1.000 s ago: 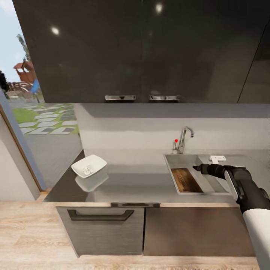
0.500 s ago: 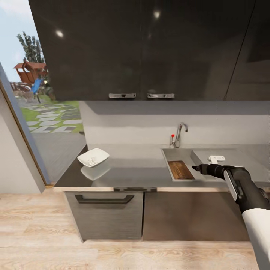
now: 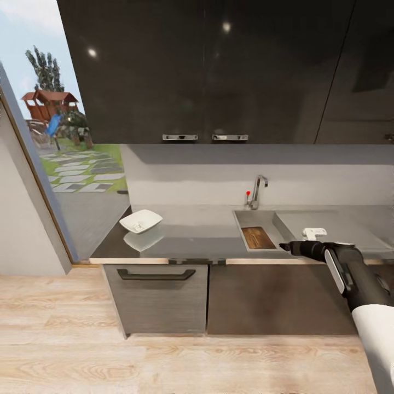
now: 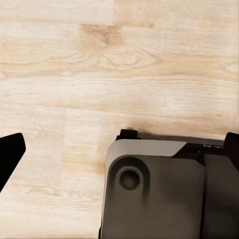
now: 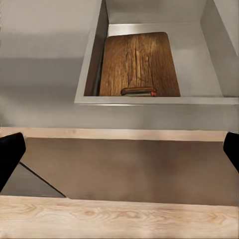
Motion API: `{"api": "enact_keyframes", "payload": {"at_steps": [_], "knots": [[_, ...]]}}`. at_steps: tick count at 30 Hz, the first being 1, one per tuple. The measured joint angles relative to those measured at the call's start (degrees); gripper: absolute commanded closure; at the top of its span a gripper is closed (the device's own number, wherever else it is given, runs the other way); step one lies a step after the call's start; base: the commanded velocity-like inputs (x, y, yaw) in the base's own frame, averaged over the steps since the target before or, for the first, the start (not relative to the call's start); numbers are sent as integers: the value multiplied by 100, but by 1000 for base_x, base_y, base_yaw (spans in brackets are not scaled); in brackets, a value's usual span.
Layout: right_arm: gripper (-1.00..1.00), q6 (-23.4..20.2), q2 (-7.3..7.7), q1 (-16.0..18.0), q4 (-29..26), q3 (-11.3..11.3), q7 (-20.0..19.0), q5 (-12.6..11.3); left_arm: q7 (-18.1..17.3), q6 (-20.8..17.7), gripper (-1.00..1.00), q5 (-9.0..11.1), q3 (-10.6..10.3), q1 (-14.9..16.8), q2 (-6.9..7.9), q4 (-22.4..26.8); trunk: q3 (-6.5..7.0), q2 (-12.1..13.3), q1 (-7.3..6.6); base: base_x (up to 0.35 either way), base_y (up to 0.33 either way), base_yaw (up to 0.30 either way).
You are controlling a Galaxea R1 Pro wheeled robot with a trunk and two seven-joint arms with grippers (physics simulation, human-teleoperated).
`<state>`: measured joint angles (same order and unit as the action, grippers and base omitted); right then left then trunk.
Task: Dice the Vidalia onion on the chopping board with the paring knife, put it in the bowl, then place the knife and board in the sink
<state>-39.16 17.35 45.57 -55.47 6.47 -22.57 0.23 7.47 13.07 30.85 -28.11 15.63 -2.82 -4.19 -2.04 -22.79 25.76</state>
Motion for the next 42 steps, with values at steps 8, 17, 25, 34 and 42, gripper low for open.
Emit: {"api": "enact_keyframes", "payload": {"at_steps": [8,17,25,34,42], "knots": [[-100,1488,9,-1,1525,-34,7,18,-7,5,-100,-50,-8,0,69,29,0,1,-1,-5,0,0],[-100,4629,1,-5,4781,-76,8,22,-8,22,-100,-79,2,0,76,529,-1,1,-1,0,0,0],[-100,6352,-579,-1145,5454,-94,391,28,-15,29,-100,-74,10,-3,262,1119,-1,0,-1,0,0,0],[-100,7544,-1482,-2466,5462,-73,1641,13,-1,557,-100,-61,16,-2,598,1297,34,-1,-1,0,0,0],[-100,7668,-1514,-2505,5458,-65,1719,18,4,687,-100,-53,9,-1,613,1250,104,-3,-1,0,0,0]]}}
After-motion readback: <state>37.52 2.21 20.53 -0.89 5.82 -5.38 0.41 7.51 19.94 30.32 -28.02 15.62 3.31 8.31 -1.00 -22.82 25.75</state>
